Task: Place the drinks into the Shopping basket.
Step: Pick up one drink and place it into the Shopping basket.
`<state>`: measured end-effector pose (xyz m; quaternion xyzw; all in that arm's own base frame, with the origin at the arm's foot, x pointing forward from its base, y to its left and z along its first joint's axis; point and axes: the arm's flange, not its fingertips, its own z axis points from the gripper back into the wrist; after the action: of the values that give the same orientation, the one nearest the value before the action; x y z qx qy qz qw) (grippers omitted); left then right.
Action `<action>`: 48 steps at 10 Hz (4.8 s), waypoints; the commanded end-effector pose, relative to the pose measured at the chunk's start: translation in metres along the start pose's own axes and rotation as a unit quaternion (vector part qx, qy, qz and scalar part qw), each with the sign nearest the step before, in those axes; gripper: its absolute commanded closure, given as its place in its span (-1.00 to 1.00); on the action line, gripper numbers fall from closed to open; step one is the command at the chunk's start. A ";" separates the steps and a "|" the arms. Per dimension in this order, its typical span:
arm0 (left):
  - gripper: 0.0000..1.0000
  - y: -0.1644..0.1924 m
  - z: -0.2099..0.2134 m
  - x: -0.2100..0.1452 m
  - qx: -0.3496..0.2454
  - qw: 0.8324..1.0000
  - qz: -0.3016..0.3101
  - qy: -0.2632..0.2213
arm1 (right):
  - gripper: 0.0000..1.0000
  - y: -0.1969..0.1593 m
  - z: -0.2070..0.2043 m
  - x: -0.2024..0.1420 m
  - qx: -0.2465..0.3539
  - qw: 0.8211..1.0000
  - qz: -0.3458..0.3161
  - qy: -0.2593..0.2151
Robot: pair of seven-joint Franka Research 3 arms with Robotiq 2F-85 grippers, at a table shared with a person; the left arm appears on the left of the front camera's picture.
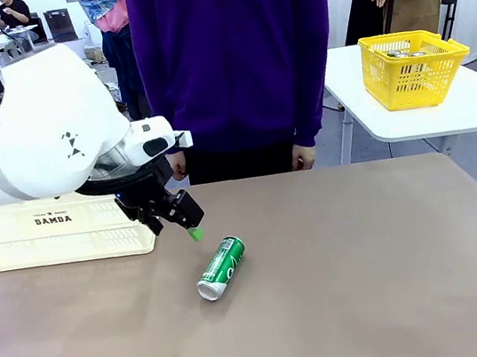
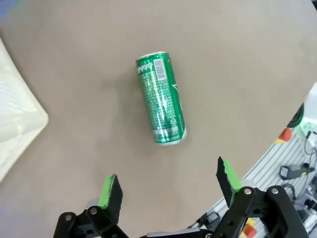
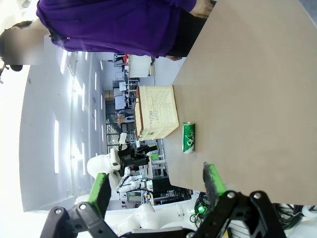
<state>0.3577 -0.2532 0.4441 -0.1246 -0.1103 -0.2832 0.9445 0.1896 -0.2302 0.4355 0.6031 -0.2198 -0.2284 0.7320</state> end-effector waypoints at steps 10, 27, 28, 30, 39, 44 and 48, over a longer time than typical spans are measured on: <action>-1.00 -0.035 -0.034 0.065 0.060 0.994 0.045 0.079 | -1.00 0.002 0.000 0.001 0.013 1.000 0.003 -0.005; -1.00 -0.009 -0.158 0.076 0.035 0.994 0.033 0.099 | -1.00 0.002 0.000 0.001 0.013 1.000 0.003 -0.005; 0.20 -0.010 -0.160 0.077 0.052 0.992 0.046 0.104 | -1.00 0.002 0.000 0.001 0.013 1.000 0.003 -0.005; 1.00 -0.011 -0.162 0.080 0.074 0.989 0.059 0.115 | -1.00 0.002 0.000 0.001 0.013 1.000 0.003 -0.005; 1.00 -0.025 -0.121 0.096 0.054 0.989 0.045 0.128 | -1.00 0.002 0.000 0.001 0.013 1.000 0.003 -0.005; 1.00 -0.046 0.046 0.141 0.099 0.987 0.099 0.075 | -1.00 0.002 0.000 0.001 0.013 1.000 0.003 -0.005; 1.00 -0.055 0.055 0.134 0.080 0.991 0.078 0.074 | -1.00 0.002 0.000 0.001 0.013 1.000 0.003 -0.005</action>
<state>0.4328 -0.3521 0.5415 -0.0315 -0.0437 -0.2053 0.9772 0.1895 -0.2303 0.4354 0.6032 -0.2196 -0.2287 0.7318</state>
